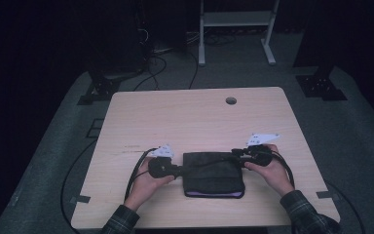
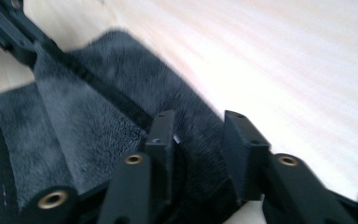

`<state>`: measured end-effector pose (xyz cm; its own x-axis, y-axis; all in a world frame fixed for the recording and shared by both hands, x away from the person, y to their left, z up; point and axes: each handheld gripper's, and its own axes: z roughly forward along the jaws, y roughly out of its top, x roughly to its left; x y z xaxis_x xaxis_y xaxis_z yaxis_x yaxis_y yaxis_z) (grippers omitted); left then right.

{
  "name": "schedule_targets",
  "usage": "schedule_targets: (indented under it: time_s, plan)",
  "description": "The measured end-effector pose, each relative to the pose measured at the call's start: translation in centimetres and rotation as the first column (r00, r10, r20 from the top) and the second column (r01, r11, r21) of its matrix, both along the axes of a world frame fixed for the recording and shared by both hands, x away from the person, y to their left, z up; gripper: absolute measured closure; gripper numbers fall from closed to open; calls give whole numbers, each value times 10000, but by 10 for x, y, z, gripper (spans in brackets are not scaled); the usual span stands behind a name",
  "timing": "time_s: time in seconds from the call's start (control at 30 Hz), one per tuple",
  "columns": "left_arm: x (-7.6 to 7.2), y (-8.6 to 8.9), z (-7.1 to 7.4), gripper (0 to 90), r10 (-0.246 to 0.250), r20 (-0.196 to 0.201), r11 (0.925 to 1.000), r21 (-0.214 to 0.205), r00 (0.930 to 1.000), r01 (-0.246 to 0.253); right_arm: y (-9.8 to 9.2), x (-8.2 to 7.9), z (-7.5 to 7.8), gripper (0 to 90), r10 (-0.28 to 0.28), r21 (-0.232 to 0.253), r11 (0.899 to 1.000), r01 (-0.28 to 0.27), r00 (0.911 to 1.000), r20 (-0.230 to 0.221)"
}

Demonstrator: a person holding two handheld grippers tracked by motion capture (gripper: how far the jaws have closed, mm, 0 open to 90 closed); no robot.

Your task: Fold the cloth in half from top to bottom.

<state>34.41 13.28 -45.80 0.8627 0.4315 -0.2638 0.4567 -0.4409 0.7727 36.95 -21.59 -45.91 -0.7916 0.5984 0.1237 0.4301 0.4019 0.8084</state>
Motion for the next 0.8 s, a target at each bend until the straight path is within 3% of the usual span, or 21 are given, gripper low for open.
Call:
schedule_targets:
  time_s: [0.03,0.13,0.53,0.63,0.8]
  plan:
    - [0,0,-1,835,-14,-16,10000,10,10000,14,2,1,-4,685,123,-94,9999,-126,9995,-278]
    - [-4,1,-2,821,-58,-48,10000,-79,10000,58,4,-4,-6,766,587,-124,9982,-595,9968,-550]
    - [-35,11,-4,689,-554,-172,9984,-118,9983,552,-8,-53,-3,793,1619,27,9867,-1623,9825,-921]
    - [-42,14,-2,666,-715,-159,9971,-255,9973,710,-13,-64,-2,783,1764,185,9843,-1755,9805,-869]
    - [-45,21,15,667,-687,290,9959,-577,9972,703,-22,-70,9,779,1560,626,9862,-1535,9870,-382]
